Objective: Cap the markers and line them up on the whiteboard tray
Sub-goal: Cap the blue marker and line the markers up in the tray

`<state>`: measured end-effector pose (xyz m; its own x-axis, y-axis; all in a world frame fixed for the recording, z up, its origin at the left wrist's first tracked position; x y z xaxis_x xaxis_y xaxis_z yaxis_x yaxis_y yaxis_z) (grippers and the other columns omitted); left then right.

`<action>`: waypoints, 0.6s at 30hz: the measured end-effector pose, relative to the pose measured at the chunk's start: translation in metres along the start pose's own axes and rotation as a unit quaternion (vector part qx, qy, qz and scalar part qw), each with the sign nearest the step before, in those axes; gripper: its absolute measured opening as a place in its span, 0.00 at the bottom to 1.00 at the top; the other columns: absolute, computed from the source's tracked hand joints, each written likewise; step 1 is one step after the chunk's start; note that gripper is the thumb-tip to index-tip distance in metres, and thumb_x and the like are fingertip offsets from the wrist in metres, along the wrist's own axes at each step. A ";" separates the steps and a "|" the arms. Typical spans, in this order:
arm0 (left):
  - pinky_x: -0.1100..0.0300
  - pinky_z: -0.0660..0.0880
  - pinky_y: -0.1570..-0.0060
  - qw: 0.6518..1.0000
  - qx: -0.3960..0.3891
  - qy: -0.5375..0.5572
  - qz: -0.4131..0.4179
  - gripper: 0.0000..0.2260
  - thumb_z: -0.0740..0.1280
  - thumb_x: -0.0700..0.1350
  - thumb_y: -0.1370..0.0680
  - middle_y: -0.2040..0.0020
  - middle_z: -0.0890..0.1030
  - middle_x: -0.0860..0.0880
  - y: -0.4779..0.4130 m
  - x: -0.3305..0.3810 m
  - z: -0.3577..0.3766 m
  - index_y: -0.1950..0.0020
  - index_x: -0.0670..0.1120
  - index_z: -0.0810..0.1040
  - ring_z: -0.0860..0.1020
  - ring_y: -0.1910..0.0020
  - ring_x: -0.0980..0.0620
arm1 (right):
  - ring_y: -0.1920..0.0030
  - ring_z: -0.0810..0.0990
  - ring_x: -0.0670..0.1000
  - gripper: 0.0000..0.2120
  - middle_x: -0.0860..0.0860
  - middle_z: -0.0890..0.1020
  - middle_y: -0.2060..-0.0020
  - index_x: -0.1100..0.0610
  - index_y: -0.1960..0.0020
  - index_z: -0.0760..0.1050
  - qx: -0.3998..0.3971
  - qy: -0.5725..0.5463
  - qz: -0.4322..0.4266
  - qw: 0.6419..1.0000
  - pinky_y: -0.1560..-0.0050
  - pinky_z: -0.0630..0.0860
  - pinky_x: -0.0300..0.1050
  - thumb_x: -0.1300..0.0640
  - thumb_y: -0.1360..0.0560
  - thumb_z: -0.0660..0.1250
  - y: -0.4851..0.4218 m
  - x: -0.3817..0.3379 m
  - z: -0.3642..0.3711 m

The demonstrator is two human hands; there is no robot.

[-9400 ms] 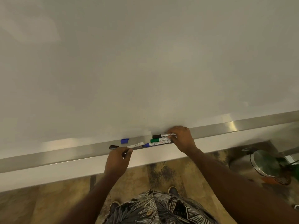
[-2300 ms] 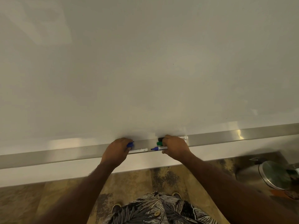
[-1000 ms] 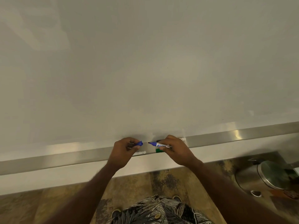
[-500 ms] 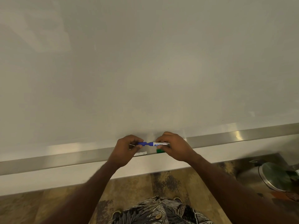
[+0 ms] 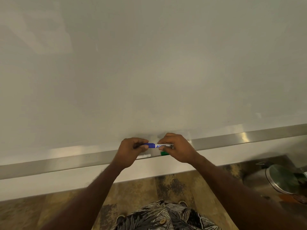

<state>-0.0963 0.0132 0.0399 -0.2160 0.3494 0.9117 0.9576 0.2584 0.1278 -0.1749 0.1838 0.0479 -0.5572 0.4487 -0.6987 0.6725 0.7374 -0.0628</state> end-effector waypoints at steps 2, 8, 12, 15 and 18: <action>0.71 0.77 0.59 1.000 -0.002 0.019 -0.010 0.08 0.71 0.39 0.28 0.59 0.84 0.53 0.000 -0.002 0.001 0.49 0.44 0.83 0.82 0.61 0.53 | 0.59 0.77 0.48 0.08 0.52 0.82 0.58 0.54 0.49 0.82 -0.012 -0.016 0.016 1.000 0.57 0.77 0.47 0.54 0.25 0.69 -0.001 0.000 0.003; 0.62 0.81 0.56 0.999 -0.016 0.035 -0.005 0.08 0.70 0.36 0.27 0.57 0.85 0.46 -0.003 -0.001 0.002 0.49 0.41 0.82 0.84 0.60 0.48 | 0.65 0.75 0.46 0.07 0.55 0.82 0.62 0.58 0.50 0.83 -0.059 -0.094 0.069 0.991 0.63 0.70 0.39 0.57 0.24 0.68 -0.005 0.001 0.008; 0.66 0.79 0.55 0.999 -0.026 -0.014 0.012 0.09 0.70 0.38 0.27 0.56 0.84 0.48 -0.005 -0.005 0.001 0.47 0.43 0.82 0.83 0.58 0.50 | 0.61 0.79 0.54 0.07 0.55 0.83 0.60 0.56 0.51 0.83 -0.053 -0.112 0.092 0.988 0.61 0.74 0.44 0.55 0.25 0.69 -0.004 0.008 0.016; 0.74 0.73 0.55 0.996 -0.016 -0.081 0.034 0.09 0.69 0.40 0.26 0.56 0.82 0.55 -0.002 -0.013 -0.004 0.47 0.46 0.82 0.80 0.54 0.61 | 0.60 0.78 0.49 0.08 0.50 0.82 0.59 0.55 0.50 0.82 -0.044 -0.059 0.073 0.995 0.60 0.73 0.42 0.52 0.25 0.69 -0.005 0.009 0.023; 0.78 0.71 0.59 0.995 0.042 -0.093 0.013 0.08 0.69 0.38 0.26 0.57 0.82 0.53 0.004 -0.034 -0.027 0.48 0.44 0.82 0.78 0.59 0.67 | 0.58 0.77 0.48 0.07 0.50 0.81 0.57 0.55 0.50 0.80 -0.015 -0.009 0.056 0.998 0.57 0.75 0.43 0.53 0.26 0.69 -0.005 0.018 0.019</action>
<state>-0.0803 -0.0216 0.0201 -0.2299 0.5156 0.8254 0.9459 0.3180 0.0648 -0.1791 0.1790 0.0224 -0.4700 0.5197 -0.7134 0.7149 0.6982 0.0376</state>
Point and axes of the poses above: each hand's wrist, its own y-axis away from the middle knuckle, its own z-axis out of the palm, x = y × z, the point moved 6 cm from there along -y, towards the middle knuckle
